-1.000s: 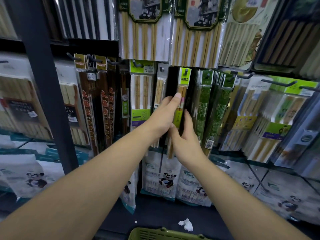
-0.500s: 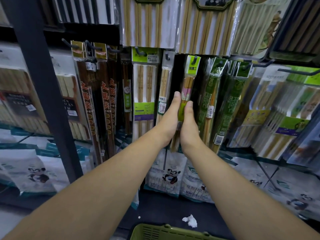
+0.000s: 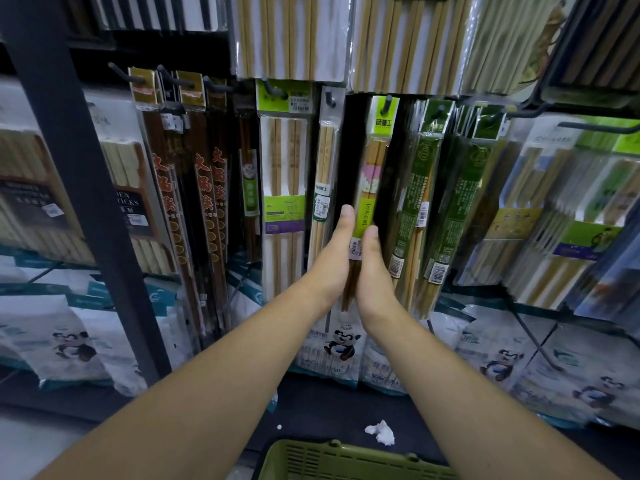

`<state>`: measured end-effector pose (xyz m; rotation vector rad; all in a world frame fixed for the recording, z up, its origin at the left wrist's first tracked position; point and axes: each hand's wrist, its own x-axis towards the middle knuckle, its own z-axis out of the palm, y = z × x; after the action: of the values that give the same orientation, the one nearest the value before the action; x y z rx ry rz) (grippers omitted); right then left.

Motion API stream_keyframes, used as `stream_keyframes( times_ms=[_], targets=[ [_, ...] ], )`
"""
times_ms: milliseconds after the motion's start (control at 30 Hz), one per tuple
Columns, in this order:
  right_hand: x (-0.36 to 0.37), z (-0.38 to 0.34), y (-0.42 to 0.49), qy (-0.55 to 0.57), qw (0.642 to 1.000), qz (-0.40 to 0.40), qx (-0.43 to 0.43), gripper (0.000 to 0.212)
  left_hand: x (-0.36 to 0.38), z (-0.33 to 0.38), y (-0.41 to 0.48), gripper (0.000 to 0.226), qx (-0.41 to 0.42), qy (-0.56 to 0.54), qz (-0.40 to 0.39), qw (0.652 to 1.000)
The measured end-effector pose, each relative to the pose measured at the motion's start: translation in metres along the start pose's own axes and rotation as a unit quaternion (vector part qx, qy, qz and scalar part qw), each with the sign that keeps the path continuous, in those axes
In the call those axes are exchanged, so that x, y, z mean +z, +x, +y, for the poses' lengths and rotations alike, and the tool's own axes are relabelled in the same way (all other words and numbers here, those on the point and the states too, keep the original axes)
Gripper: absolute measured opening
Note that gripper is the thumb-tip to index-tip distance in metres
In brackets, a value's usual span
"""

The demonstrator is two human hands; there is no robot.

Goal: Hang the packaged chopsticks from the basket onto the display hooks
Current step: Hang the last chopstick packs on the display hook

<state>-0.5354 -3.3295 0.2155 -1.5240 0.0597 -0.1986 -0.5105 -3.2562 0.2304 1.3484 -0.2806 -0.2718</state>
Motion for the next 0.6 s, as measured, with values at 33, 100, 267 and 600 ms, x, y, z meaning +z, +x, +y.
stream_keyframes(
  times_ms=[33, 100, 267, 600],
  targets=[
    [0.000, 0.000, -0.001, 0.001, 1.000, -0.005, -0.003, 0.105, 0.000, 0.001, -0.001, 0.109, -0.001, 0.001, -0.001, 1.000],
    [0.000, -0.002, -0.003, -0.008, 1.000, -0.011, -0.006, 0.109, -0.001, 0.000, -0.003, 0.111, -0.002, 0.019, 0.000, 1.000],
    [-0.004, -0.001, -0.009, -0.056, 0.998, 0.004, -0.038, 0.084, 0.000, 0.001, -0.013, 0.109, -0.014, 0.061, -0.005, 0.998],
    [-0.021, -0.013, -0.051, -0.222, 0.938, 0.043, -0.262, 0.065, -0.032, 0.004, -0.083, 0.066, 0.049, 0.207, 0.020, 0.977]
  ],
)
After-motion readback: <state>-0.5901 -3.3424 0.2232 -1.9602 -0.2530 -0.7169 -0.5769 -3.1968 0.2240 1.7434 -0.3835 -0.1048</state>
